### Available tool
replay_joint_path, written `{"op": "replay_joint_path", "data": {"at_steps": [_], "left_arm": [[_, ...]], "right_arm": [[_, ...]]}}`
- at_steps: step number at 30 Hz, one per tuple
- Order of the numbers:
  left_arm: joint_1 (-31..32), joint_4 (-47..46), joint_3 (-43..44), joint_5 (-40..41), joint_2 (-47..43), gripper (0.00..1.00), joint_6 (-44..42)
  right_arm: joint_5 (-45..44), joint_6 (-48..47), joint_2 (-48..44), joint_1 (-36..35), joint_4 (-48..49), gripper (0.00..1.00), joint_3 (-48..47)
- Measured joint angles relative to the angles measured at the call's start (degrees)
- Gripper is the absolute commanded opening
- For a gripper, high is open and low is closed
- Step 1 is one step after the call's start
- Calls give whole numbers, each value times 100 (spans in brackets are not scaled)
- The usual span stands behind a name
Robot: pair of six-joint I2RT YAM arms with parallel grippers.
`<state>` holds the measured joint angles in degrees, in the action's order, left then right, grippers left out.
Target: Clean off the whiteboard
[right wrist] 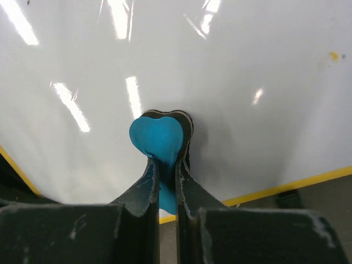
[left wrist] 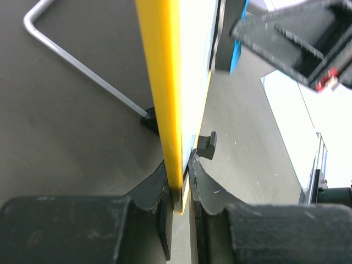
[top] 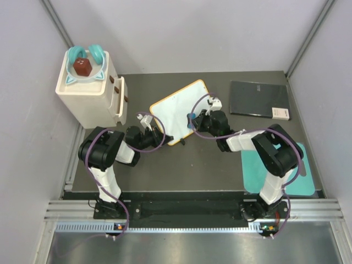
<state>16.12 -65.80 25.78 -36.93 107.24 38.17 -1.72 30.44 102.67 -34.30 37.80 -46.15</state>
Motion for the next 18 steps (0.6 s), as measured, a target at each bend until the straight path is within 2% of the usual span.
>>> {"op": "replay_joint_path", "data": {"at_steps": [7, 18], "left_arm": [[0, 0, 0, -9, 0, 0, 4], [13, 2, 0, -50, 0, 0, -87]], "right_arm": [[103, -2, 94, 299, -107, 0, -308], [339, -282, 579, 413, -1082, 0, -2317]]}}
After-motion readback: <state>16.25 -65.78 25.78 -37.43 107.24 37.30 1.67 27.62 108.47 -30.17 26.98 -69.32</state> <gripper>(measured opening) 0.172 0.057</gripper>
